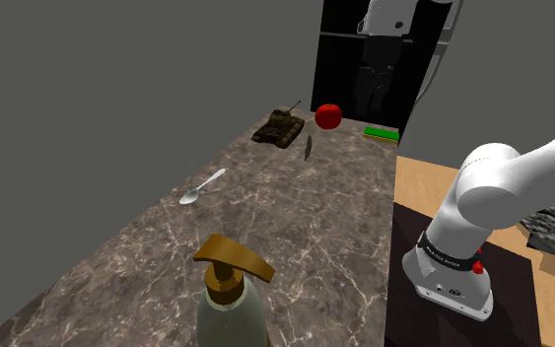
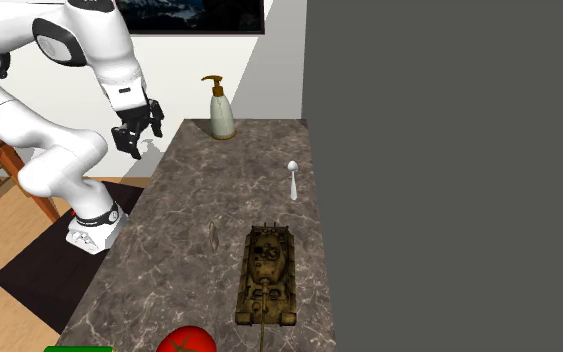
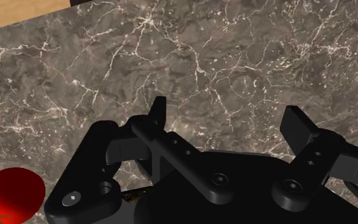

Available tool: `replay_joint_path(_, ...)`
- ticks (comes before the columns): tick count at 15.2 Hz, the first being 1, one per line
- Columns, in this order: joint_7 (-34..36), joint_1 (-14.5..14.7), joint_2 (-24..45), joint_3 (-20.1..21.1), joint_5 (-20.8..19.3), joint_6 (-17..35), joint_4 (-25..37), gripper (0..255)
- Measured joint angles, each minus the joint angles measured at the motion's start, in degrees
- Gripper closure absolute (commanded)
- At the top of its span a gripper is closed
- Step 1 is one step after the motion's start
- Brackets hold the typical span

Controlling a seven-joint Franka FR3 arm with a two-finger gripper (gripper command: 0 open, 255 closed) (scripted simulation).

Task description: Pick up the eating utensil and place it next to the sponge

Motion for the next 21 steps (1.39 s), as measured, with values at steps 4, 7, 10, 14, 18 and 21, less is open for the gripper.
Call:
replay_joint_path(4,0.9,0.8,2.7,1.8,0.9,3.5,-0.1,0)
replay_joint_path(7,2.3,1.9,6.3,4.4,2.1,8.7,-0.4,0)
replay_joint_path(10,3.8,2.9,11.6,7.2,2.9,13.9,1.0,0)
replay_joint_path(14,5.3,3.7,18.2,10.2,2.8,20.9,2.1,0)
replay_joint_path(18,7.7,4.3,25.7,13.4,1.9,26.7,5.4,0)
replay_joint_path(21,9.9,4.7,31.4,15.7,0.3,30.7,8.2,0)
